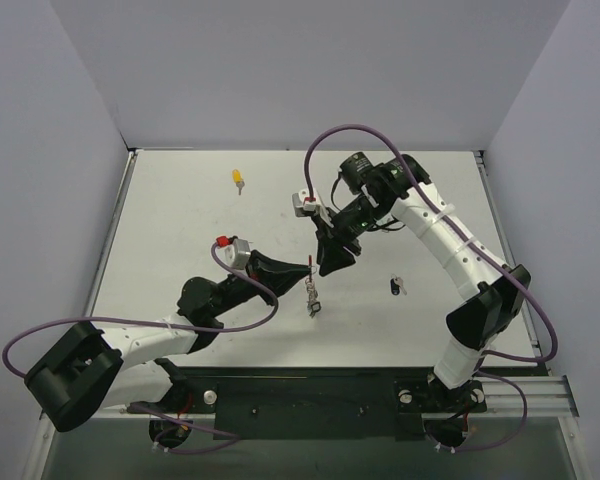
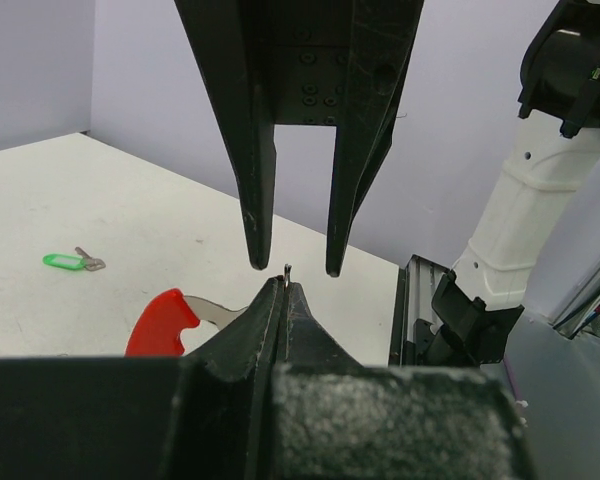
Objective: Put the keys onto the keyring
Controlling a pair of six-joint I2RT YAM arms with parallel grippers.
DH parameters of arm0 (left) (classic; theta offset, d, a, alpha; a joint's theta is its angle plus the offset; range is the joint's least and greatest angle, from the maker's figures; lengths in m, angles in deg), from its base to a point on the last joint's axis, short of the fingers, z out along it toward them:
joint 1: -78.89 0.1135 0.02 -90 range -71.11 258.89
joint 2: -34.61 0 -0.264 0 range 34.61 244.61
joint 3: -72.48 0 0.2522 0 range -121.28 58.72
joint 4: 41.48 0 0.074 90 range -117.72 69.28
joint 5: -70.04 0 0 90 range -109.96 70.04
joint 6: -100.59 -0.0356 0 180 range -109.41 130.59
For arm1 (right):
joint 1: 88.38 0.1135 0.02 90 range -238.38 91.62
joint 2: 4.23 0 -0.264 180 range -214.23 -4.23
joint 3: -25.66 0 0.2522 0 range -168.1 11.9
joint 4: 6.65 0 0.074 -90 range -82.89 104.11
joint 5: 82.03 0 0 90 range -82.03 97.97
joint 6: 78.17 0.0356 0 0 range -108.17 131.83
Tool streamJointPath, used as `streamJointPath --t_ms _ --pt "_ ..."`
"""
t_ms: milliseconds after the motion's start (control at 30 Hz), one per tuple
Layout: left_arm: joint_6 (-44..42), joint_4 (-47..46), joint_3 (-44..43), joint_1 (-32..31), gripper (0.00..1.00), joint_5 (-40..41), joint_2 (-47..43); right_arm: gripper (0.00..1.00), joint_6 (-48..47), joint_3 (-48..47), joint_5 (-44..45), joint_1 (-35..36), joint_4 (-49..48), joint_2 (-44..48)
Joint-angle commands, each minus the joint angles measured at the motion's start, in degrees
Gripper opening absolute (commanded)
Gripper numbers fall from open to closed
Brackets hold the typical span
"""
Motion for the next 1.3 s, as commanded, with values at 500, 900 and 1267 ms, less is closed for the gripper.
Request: streamJointPath --t_ms 500,900,1267 --pt "-1.35 -21.33 -3.34 -1.01 0.0 2.11 0.42 0.11 0.48 1.61 -0.19 2.66 -0.33 -1.19" --pt "-1.97 -20.98 -3.25 -1.45 0.0 2.99 0.06 0.0 1.54 1.69 -0.02 2.92 -0.94 -1.46" --pt "-2.14 -14.58 -2.28 -1.37 0.08 3.17 -1.69 0.0 3.39 -1.29 6.56 3.44 1.52 -0.4"
